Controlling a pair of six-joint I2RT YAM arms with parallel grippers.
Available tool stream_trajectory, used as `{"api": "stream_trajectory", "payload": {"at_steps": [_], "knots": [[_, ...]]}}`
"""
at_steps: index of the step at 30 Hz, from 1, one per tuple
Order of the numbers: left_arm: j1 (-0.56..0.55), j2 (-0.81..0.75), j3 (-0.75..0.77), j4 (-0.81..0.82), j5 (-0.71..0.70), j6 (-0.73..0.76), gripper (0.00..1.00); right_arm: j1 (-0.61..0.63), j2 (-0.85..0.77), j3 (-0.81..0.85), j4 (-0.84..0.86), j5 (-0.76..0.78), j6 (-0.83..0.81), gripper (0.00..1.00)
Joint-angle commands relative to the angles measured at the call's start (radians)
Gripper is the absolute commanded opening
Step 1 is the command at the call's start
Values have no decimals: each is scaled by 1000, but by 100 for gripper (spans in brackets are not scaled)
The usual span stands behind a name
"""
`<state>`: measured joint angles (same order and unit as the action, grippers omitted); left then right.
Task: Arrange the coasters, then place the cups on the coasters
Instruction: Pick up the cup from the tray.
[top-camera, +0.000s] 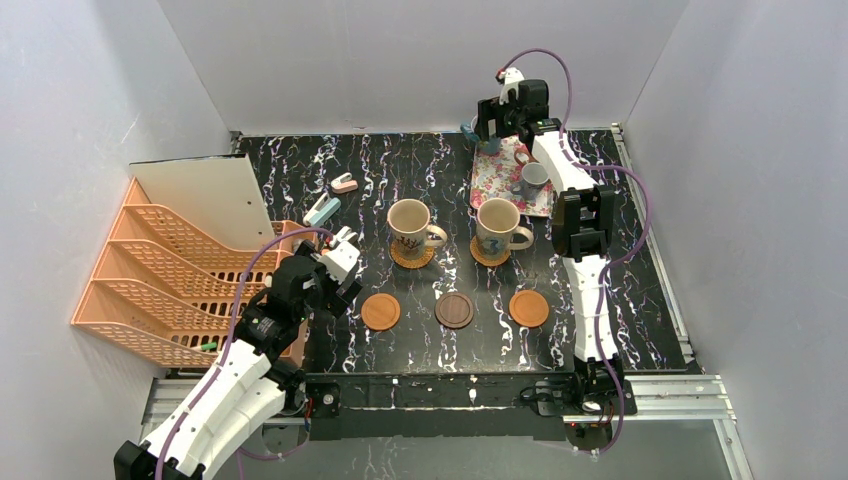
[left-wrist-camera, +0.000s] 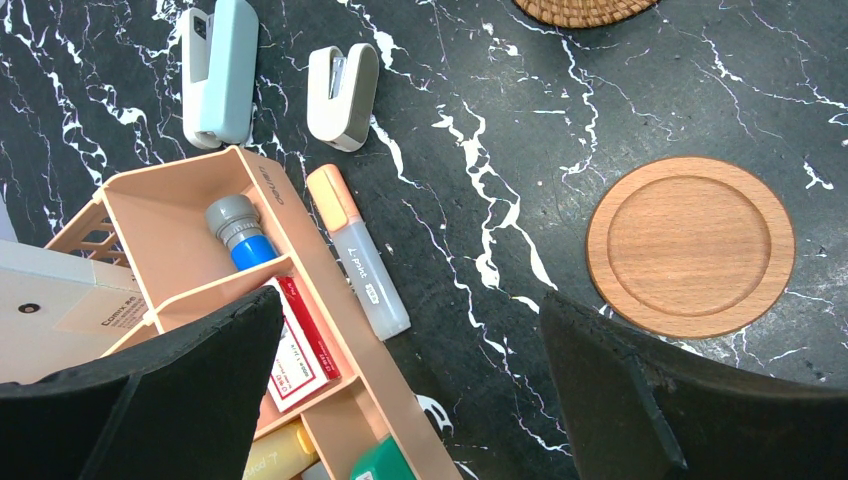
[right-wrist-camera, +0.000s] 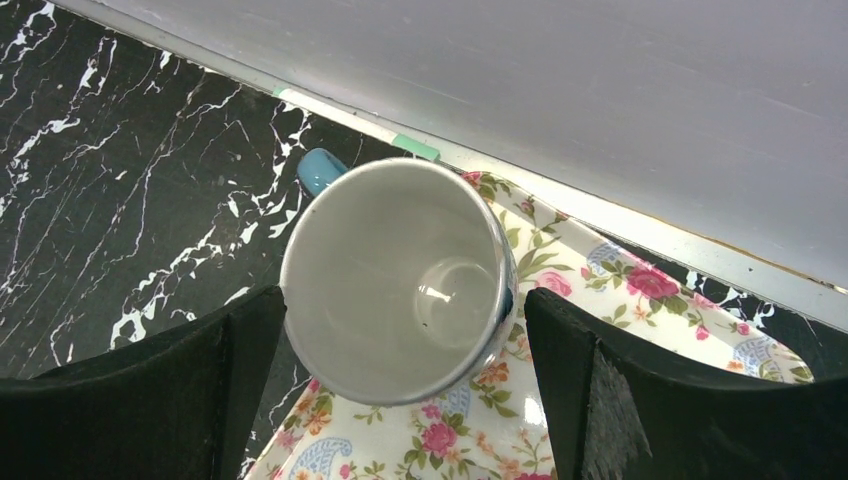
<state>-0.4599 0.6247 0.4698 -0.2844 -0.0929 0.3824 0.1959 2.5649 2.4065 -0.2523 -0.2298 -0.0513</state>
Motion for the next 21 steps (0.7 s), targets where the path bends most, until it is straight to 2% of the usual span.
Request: {"api": "stream_trajectory", "payload": {"at_steps": [1, 21], "knots": [[4, -12, -10, 5, 5, 0, 98, -5, -67, 22, -15, 50, -6, 98], [4, -12, -10, 4, 4, -4, 98, -35, -60, 56, 54, 179, 27, 96]]}}
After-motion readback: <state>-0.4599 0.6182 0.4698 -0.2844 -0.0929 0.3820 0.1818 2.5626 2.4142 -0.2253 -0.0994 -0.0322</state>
